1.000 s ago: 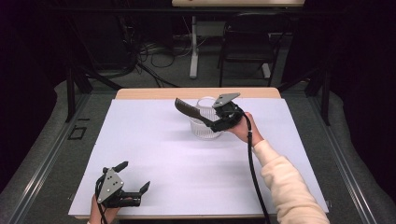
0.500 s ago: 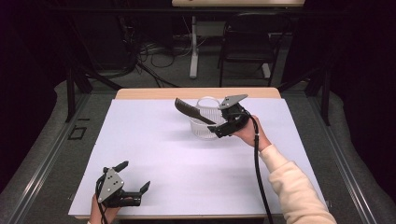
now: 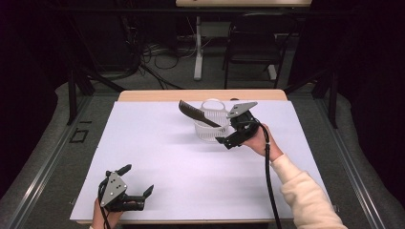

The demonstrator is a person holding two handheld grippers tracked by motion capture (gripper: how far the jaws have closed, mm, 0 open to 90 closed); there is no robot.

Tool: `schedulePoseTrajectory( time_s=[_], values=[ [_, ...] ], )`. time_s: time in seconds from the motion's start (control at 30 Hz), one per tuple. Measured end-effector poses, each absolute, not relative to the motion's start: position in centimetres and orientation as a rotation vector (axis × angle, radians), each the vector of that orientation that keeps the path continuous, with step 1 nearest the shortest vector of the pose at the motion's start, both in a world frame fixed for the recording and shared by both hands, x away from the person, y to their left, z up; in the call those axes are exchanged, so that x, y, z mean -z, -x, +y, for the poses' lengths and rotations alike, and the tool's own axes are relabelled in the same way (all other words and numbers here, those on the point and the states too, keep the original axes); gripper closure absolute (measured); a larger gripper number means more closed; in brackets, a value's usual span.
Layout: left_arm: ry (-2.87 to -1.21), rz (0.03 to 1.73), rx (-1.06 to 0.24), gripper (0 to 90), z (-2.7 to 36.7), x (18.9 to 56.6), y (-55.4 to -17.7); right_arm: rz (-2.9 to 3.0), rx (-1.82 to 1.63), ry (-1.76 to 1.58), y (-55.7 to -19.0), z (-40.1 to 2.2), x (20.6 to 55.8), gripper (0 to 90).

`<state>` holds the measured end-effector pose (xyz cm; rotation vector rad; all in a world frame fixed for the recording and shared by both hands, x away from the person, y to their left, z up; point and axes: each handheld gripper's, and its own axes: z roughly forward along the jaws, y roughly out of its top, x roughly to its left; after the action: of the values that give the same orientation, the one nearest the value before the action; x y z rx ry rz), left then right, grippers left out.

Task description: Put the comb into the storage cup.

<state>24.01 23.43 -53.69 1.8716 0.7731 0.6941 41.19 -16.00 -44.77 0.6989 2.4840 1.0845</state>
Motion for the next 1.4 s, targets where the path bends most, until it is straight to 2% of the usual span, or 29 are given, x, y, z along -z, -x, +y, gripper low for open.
schedulePoseTrajectory(
  time_s=[1.4],
  values=[
    [-1.871,0.785,-0.698,0.2,23.5,53.7,-24.0,2.443,-1.147,-0.698,-33.3,-19.8,47.2,0.0]
  ],
)
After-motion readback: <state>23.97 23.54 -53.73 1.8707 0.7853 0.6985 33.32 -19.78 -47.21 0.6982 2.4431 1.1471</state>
